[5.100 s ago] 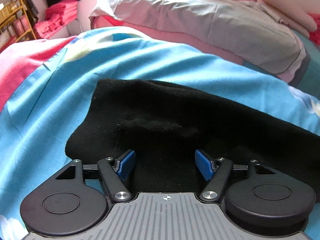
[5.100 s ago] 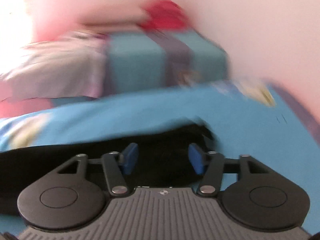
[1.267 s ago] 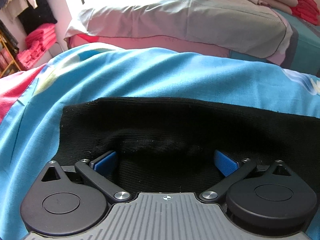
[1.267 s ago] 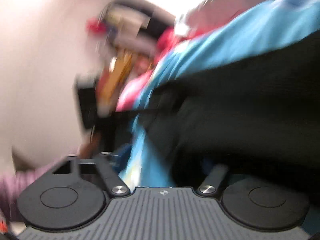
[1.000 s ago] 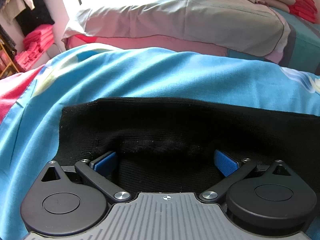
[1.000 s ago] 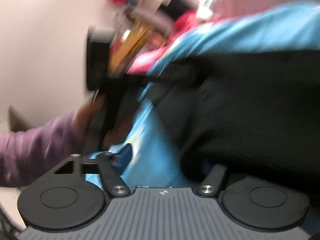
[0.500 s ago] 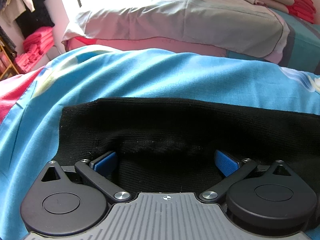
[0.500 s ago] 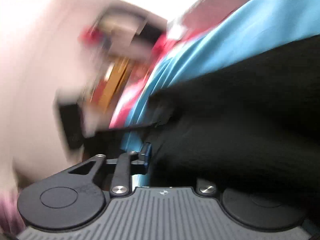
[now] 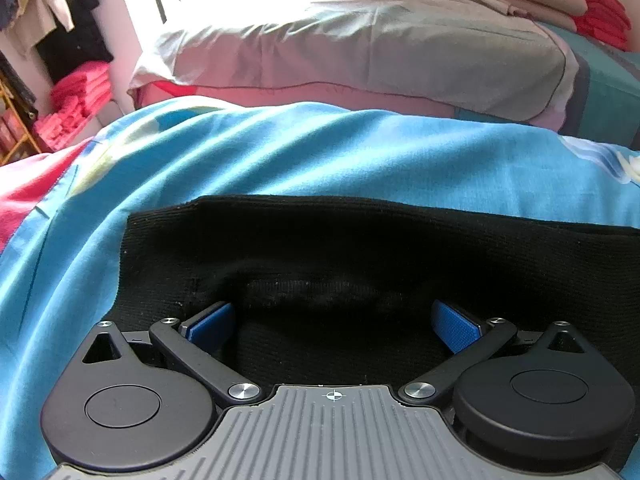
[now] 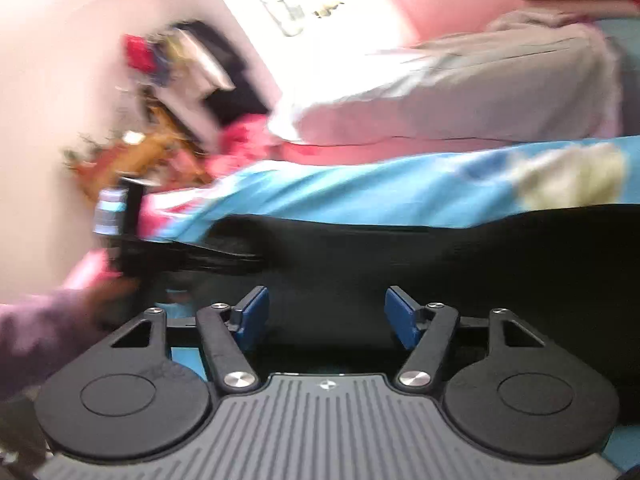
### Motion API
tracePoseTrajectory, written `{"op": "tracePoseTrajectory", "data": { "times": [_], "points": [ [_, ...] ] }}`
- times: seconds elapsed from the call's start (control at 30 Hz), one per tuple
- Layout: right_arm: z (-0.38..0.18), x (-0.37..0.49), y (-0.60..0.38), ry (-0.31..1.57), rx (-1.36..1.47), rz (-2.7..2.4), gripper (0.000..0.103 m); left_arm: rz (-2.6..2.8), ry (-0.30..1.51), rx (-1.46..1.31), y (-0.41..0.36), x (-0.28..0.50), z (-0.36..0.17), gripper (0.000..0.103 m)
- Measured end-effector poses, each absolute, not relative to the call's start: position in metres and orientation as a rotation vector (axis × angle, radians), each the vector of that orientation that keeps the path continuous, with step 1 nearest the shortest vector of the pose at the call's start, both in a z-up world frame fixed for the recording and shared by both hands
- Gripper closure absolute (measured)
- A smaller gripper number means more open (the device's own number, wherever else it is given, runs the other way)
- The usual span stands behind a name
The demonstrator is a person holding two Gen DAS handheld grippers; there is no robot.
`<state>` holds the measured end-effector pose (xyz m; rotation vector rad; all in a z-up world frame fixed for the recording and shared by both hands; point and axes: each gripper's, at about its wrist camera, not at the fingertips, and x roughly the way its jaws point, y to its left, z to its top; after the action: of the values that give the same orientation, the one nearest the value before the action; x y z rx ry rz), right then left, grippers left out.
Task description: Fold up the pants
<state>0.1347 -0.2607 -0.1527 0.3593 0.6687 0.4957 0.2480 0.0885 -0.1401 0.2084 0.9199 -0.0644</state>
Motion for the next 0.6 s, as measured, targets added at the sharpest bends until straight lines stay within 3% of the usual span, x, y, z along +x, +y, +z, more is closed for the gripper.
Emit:
{"op": "tracePoseTrajectory", "data": {
  "times": [0.03,0.07,0.1,0.3,0.33,0.37,0.4,0.43,0.5,0.53,0.57,0.6],
  "points": [
    [-0.162,0.142,-0.267,0.697,0.319,0.437,0.063,-0.063,0.917,0.209,0.088,0.247,-0.140,0.000],
    [-0.171,0.148,-0.273,0.725,0.296,0.376,0.099,-0.062,0.916,0.212,0.088,0.247,-0.140,0.000],
    [-0.172,0.152,-0.293,0.724,0.320,0.327,0.103,-0.063,0.916,0.216,0.088,0.246,-0.140,0.000],
    [-0.160,0.133,-0.365,0.610,0.366,0.056,0.100,-0.054,0.894,0.217,0.086,0.243,-0.141,0.000],
    [-0.156,0.126,-0.356,0.588,0.318,-0.005,0.080,-0.051,0.891,0.218,0.086,0.242,-0.141,0.000],
    [-0.156,0.119,-0.344,0.583,0.311,-0.014,0.050,-0.048,0.888,0.218,0.085,0.242,-0.142,0.000],
    [-0.161,0.112,-0.336,0.600,0.340,0.043,0.039,-0.047,0.887,0.218,0.085,0.241,-0.141,0.000],
    [-0.166,0.107,-0.333,0.628,0.365,0.137,0.034,-0.046,0.888,0.219,0.085,0.241,-0.141,0.000],
    [-0.173,0.100,-0.332,0.653,0.283,0.157,0.051,-0.047,0.892,0.220,0.085,0.241,-0.141,0.000],
    [-0.175,0.098,-0.339,0.648,0.264,0.125,0.089,-0.047,0.895,0.221,0.085,0.242,-0.141,0.000],
    [-0.178,0.095,-0.356,0.644,0.325,0.096,0.103,-0.047,0.898,0.222,0.085,0.243,-0.140,0.000],
    [-0.180,0.090,-0.386,0.633,0.448,0.020,0.103,-0.047,0.900,0.223,0.085,0.243,-0.140,0.000]
  ]
}}
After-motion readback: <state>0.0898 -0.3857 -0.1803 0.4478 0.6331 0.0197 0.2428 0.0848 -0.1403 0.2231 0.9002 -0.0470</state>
